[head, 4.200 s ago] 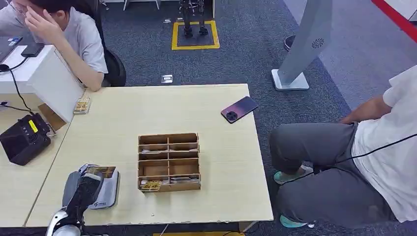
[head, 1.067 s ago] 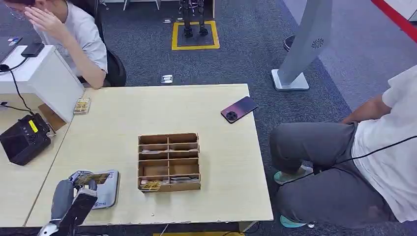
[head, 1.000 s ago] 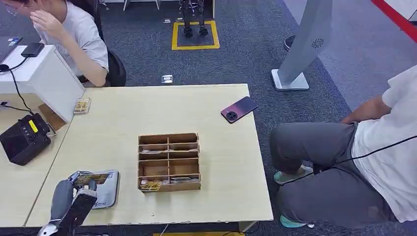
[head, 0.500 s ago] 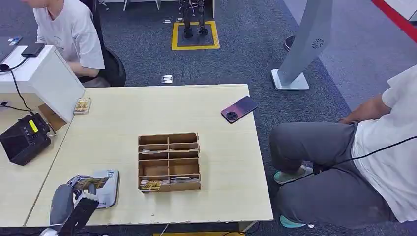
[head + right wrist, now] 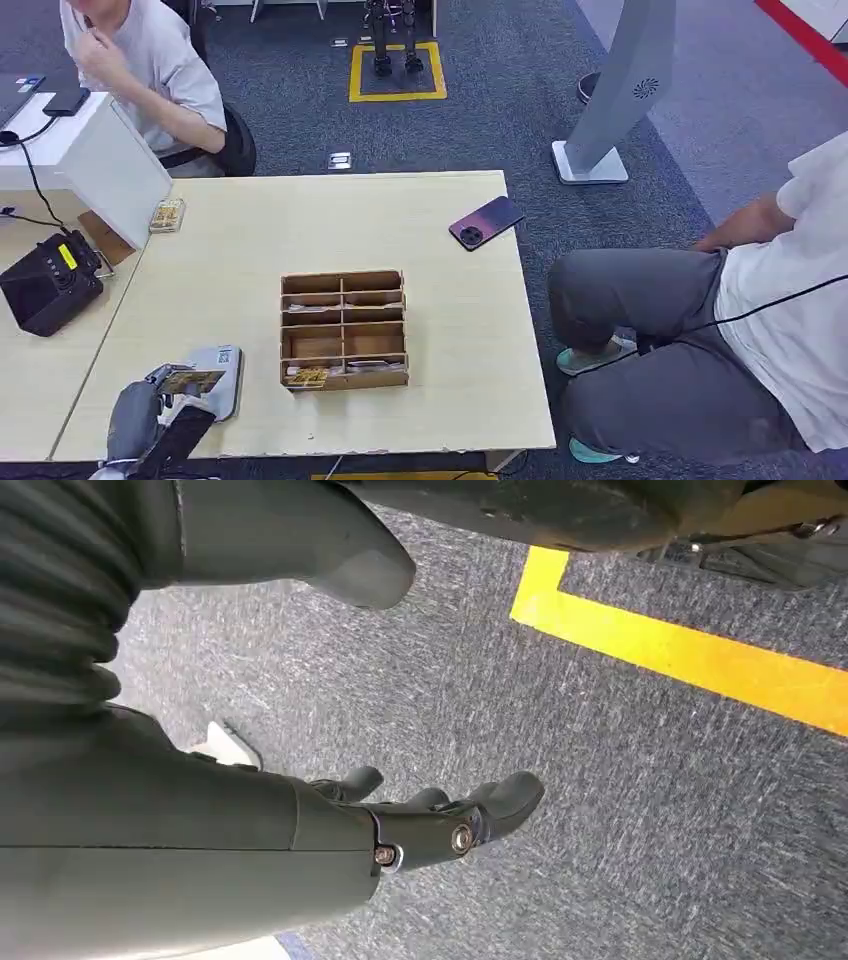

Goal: Pass the card to the sensor for recognition and then transmit it.

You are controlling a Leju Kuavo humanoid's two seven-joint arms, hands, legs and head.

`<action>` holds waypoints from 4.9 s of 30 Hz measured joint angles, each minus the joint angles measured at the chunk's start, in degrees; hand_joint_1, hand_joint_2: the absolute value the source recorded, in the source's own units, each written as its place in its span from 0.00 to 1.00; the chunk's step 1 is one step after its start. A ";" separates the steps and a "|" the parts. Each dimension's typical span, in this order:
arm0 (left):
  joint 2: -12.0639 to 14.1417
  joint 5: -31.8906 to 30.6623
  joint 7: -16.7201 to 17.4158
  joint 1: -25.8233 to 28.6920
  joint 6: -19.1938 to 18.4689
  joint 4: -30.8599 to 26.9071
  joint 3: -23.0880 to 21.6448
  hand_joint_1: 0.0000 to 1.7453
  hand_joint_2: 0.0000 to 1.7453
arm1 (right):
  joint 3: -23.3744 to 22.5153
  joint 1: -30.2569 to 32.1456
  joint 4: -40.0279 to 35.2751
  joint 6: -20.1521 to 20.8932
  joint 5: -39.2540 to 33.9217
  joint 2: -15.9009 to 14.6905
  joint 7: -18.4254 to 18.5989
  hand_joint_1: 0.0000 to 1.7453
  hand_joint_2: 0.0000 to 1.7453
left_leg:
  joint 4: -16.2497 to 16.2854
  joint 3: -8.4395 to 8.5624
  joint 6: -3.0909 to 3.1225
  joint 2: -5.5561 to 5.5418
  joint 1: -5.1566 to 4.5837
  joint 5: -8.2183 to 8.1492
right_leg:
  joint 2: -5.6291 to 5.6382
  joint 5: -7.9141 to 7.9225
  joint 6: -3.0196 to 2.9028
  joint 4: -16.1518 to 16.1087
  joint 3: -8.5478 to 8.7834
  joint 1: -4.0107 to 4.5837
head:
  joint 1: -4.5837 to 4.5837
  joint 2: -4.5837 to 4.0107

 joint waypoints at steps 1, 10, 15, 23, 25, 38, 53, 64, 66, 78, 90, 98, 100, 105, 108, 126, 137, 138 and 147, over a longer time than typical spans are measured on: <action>0.00 -0.57 0.07 -0.15 0.39 0.39 0.00 1.00 1.00 | 0.00 0.00 0.00 0.00 0.02 0.00 0.07 0.00 1.00 | 0.00 0.00 0.00 0.00 0.00 0.00 | 0.00 0.00 0.00 0.00 0.00 0.00 | 0.00 0.00; -0.02 -2.23 0.59 -2.20 2.06 3.68 0.00 1.00 1.00 | 0.02 -0.05 -0.07 -0.04 0.37 0.07 0.09 0.00 1.00 | 0.00 0.03 0.00 -0.01 0.00 0.00 | -0.01 0.00 0.00 0.00 0.03 0.00 | 0.00 0.00; -0.02 -3.08 1.27 -3.69 3.15 6.55 0.00 1.00 1.00 | 0.22 -0.06 -0.15 0.44 0.75 0.09 0.15 0.00 1.00 | -0.01 0.06 0.00 -0.01 0.00 0.01 | -0.02 0.00 0.00 0.00 0.07 0.00 | 0.00 0.00; -0.37 -4.05 1.64 -6.71 5.44 12.49 0.00 1.00 1.00 | 0.61 -0.15 -0.15 -0.09 1.18 0.37 0.48 0.00 1.00 | -0.02 0.12 -0.01 -0.04 0.00 0.01 | -0.08 0.00 0.00 0.01 0.16 0.00 | 0.00 0.00; -0.46 -4.59 1.64 -7.48 6.06 14.61 0.00 1.00 1.00 | 0.61 -0.18 -0.15 0.00 1.18 0.37 0.35 0.00 1.00 | -0.02 0.14 -0.01 -0.05 0.00 0.01 | -0.07 0.00 0.00 0.01 0.18 0.00 | 0.00 0.00; -0.92 -10.65 1.38 -11.13 13.00 25.20 0.00 1.00 1.00 | 1.05 -0.26 -0.17 0.37 1.36 0.37 0.09 0.00 1.00 | -0.09 0.45 -0.03 -0.23 -0.03 0.01 | -0.22 -0.08 -0.09 0.01 0.53 0.00 | 0.00 0.00; -0.87 -10.65 1.09 -13.14 13.42 29.16 0.00 1.00 1.00 | 1.60 -0.25 -0.20 0.42 1.36 0.37 0.07 0.00 1.00 | -0.45 1.20 -0.39 -0.51 -0.06 0.17 | -0.50 -0.22 -0.20 0.03 1.18 -0.02 | -0.02 0.00; -1.66 -0.12 -7.12 -12.34 10.76 28.28 0.54 1.00 1.00 | 1.84 -0.27 -0.18 0.00 1.45 0.37 -0.11 0.00 1.00 | -0.51 1.22 -0.45 -0.51 -0.05 0.21 | -0.51 -0.20 -0.32 0.05 1.12 -0.01 | -0.02 0.00; -2.71 10.18 -12.95 -10.65 5.67 23.49 1.20 1.00 1.00 | 1.84 -0.24 -0.17 -0.20 1.33 0.37 -0.20 0.00 1.00 | -0.48 1.13 -0.45 -0.48 -0.04 0.22 | -0.47 -0.18 -0.33 0.04 0.93 0.00 | -0.02 0.00; 1.66 7.71 -12.63 -21.23 12.44 1.25 1.49 1.00 1.00 | 3.61 -0.80 -0.24 0.94 2.73 0.68 0.26 0.00 1.00 | -0.41 0.48 -0.48 -0.48 0.05 0.44 | -0.44 0.10 -0.45 0.05 0.30 0.11 | 0.00 0.00; 7.67 -24.29 -4.13 -36.93 22.32 9.87 -2.19 1.00 1.00 | 7.12 -1.11 -0.24 2.14 2.89 0.59 0.96 0.00 1.00 | -0.40 0.33 -0.50 -0.40 0.08 0.46 | -0.33 0.12 -0.47 0.06 0.15 0.13 | 0.00 0.00; 9.22 -29.82 -4.85 -41.67 22.56 16.96 -2.21 1.00 1.00 | 8.87 -1.14 -0.24 2.27 2.91 0.57 0.94 0.00 1.00 | -0.40 0.31 -0.52 -0.20 0.09 0.44 | -0.06 0.13 -0.48 0.08 0.05 0.14 | -0.02 0.00; 9.27 -29.82 -4.87 -42.06 22.58 17.73 -2.21 1.00 1.00 | 9.03 -1.15 -0.24 2.29 2.91 0.57 0.94 0.00 1.00 | -0.40 0.29 -0.52 -0.20 0.09 0.44 | -0.06 0.13 -0.48 0.08 0.04 0.14 | 0.00 0.00; 9.31 -31.99 -4.57 -42.48 22.58 19.02 -2.21 1.00 1.00 | 9.20 -1.14 -0.24 2.34 2.91 0.57 0.90 0.00 1.00 | -0.40 0.29 -0.52 -0.20 0.09 0.44 | -0.07 0.13 -0.48 0.07 0.03 0.14 | 0.00 0.00; 9.07 -36.89 -2.63 -43.84 22.77 21.06 -2.21 1.00 1.00 | 9.27 -1.16 -0.24 2.29 2.89 0.55 0.37 0.00 1.00 | -0.40 0.29 -0.51 -0.21 0.09 0.44 | -0.09 0.14 -0.47 0.07 0.02 0.14 | 0.00 0.00; 7.71 -35.20 1.60 -47.20 22.47 31.27 -4.15 0.00 1.00 | 14.99 -1.11 -0.39 1.55 -0.70 0.61 1.16 0.00 1.00 | -0.40 0.17 -0.57 0.18 0.15 0.47 | 0.27 0.31 -0.61 0.07 -0.22 0.16 | 0.02 0.00; 6.29 -22.66 -0.96 -47.22 21.31 34.14 -5.56 0.00 1.00 | 15.56 -1.12 -0.20 0.59 -0.96 0.61 2.56 0.00 1.00 | -0.39 0.17 -0.58 0.18 0.15 0.48 | 0.26 0.33 -0.61 0.07 -0.22 0.15 | 0.00 0.00; 6.29 -21.59 -0.61 -46.76 20.57 33.42 -6.58 0.00 1.00 | 15.69 -1.11 -0.20 0.52 -1.22 0.61 2.69 0.00 1.00 | -0.39 0.16 -0.58 0.18 0.15 0.48 | 0.26 0.32 -0.61 0.07 -0.23 0.16 | 0.00 0.00; 0.94 -10.89 -3.69 -41.69 1.45 15.14 -28.14 0.00 1.00 | 15.82 -7.33 -0.68 3.89 -6.67 3.67 9.18 0.00 1.00 | -0.23 0.01 -0.49 0.13 0.08 0.50 | 0.19 0.45 -0.44 0.05 -0.23 0.13 | 0.09 0.00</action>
